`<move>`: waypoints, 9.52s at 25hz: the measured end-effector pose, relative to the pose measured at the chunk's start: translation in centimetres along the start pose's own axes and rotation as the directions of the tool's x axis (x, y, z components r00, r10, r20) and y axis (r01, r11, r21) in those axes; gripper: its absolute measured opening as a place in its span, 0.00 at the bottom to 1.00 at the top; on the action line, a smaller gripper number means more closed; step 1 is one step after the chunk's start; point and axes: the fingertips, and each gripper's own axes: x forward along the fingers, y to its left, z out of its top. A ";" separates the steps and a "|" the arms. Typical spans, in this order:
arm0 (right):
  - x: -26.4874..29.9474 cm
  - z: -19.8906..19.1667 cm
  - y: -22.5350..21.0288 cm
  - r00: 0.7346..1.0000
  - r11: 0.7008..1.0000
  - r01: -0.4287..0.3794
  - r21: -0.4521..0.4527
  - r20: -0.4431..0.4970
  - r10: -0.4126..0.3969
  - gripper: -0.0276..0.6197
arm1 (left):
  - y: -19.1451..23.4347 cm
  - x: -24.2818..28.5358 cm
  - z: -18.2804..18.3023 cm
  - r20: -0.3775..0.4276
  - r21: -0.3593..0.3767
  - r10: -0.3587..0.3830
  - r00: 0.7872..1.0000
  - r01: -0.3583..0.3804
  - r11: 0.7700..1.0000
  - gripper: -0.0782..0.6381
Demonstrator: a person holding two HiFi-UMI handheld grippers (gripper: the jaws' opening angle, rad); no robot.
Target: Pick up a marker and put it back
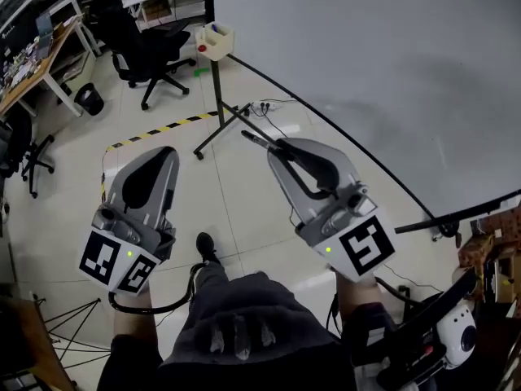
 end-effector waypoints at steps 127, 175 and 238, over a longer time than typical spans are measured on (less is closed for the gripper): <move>-8.8 5.4 8.8 0.995 0.995 0.096 -0.036 -0.017 -0.097 0.10 | -3.4 -15.4 1.7 -0.009 0.056 0.077 0.997 -0.076 0.996 0.12; 40.2 -12.3 -23.6 0.980 0.993 0.101 -0.062 -0.168 -0.110 0.10 | 44.5 21.5 -2.1 -0.014 -0.024 0.002 1.000 -0.002 1.000 0.12; 51.2 -13.2 -25.9 0.990 0.999 0.031 -0.011 -0.138 -0.033 0.05 | 51.1 28.5 -3.2 -0.031 -0.069 -0.088 0.996 0.086 0.994 0.12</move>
